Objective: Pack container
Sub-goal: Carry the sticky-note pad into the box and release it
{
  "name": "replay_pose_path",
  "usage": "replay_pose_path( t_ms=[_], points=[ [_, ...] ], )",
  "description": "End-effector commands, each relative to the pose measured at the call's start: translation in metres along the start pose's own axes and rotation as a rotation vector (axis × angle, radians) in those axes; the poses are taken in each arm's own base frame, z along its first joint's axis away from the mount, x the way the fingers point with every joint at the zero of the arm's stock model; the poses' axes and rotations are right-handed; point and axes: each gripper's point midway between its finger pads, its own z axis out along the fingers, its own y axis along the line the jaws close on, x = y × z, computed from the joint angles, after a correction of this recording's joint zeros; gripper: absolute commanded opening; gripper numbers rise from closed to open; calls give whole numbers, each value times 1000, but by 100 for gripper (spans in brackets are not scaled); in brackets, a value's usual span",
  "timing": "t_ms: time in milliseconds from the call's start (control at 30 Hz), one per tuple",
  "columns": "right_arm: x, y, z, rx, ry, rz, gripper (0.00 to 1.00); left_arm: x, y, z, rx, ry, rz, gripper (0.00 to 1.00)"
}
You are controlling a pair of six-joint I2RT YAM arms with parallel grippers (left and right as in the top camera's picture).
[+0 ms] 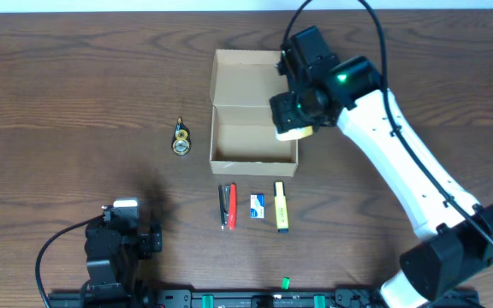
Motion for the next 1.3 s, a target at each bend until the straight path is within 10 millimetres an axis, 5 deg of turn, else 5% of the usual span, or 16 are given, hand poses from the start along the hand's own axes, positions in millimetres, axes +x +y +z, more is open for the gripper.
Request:
replay_pose_path(
  t_ms=[0, 567, 1033, 1100, 1267],
  points=[
    [-4, 10, 14, -19, 5, 29, 48, 8, 1, 4, -12, 22, -4, 95],
    [18, 22, 114, -2, 194, 49, 47, 8, 1, 4, -12, 22, -4, 96],
    [21, 24, 118, -1, 205, 34, 73, 8, 1, 4, -12, 23, -4, 95],
    [21, 24, 118, -1, 205, 33, 83, 8, 1, 4, -12, 22, -4, 95],
    [21, 24, 118, -1, 204, 33, 86, 8, 1, 4, -12, 22, -4, 95]
  ],
)
